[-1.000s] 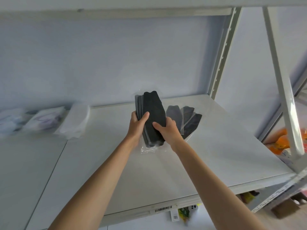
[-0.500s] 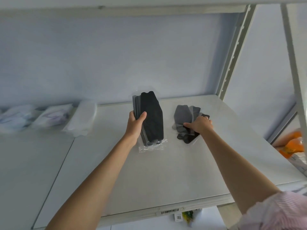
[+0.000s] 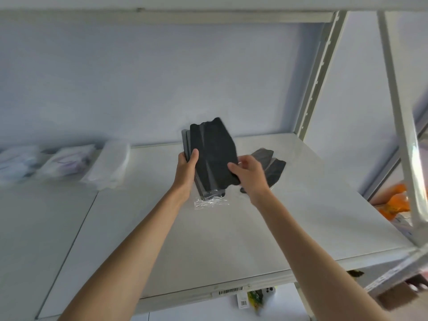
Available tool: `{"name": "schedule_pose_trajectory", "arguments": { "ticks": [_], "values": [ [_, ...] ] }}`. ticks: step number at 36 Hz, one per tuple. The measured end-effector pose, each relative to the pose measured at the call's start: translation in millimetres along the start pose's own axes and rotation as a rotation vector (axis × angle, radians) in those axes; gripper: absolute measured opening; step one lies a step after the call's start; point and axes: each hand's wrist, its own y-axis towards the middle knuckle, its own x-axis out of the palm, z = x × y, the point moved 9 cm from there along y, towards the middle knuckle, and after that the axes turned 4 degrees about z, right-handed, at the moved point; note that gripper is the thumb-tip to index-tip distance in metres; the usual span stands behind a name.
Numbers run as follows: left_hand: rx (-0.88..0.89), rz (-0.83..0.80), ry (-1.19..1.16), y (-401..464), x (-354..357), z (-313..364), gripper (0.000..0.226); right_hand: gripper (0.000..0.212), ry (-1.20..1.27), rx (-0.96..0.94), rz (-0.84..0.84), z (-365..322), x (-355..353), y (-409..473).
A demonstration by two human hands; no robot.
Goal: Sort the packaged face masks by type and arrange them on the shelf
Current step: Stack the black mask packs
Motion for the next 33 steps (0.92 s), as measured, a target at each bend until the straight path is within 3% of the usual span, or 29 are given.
{"name": "schedule_pose_trajectory", "arguments": {
  "ticks": [7,10,13,16,19,27,33],
  "values": [
    [0.028,-0.003,-0.009,-9,-1,0,0.036,0.03,-0.094,0.019,-0.075,7,22,-16],
    [0.046,0.035,-0.003,-5,-12,0,0.035,0.041,-0.127,0.042,0.118,11,-9,-2],
    [0.053,0.051,-0.001,-3,-19,-1,0.034,0.048,-0.498,0.038,0.307,17,-48,20],
    [0.059,0.047,0.008,-3,-24,-2,0.032,0.087,-0.964,0.146,0.205,43,-60,36],
    [0.058,0.04,0.025,-2,-29,-4,0.031,0.099,-1.061,0.169,0.152,55,-60,45],
    [0.057,0.045,0.033,1,-42,-5,0.029,0.07,-0.931,0.129,0.036,51,-47,63],
    [0.052,0.036,0.048,2,-44,-3,0.027,0.037,-0.75,0.039,0.193,28,-59,52]
  ]
}}
